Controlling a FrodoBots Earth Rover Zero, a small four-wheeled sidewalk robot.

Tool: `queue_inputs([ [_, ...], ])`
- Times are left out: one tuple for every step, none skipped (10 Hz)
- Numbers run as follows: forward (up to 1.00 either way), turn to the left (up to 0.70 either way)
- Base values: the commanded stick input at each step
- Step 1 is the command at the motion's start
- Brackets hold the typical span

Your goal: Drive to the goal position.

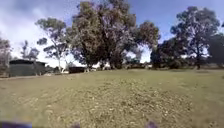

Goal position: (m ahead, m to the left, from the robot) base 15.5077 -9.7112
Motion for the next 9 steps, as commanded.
queue_inputs([
  [0.70, 0.00],
  [0.70, 0.00],
  [0.70, 0.00],
  [0.70, 0.00],
  [0.70, 0.00],
  [0.70, 0.00],
  [0.70, -0.02],
  [0.70, -0.11],
  [0.70, -0.26],
])
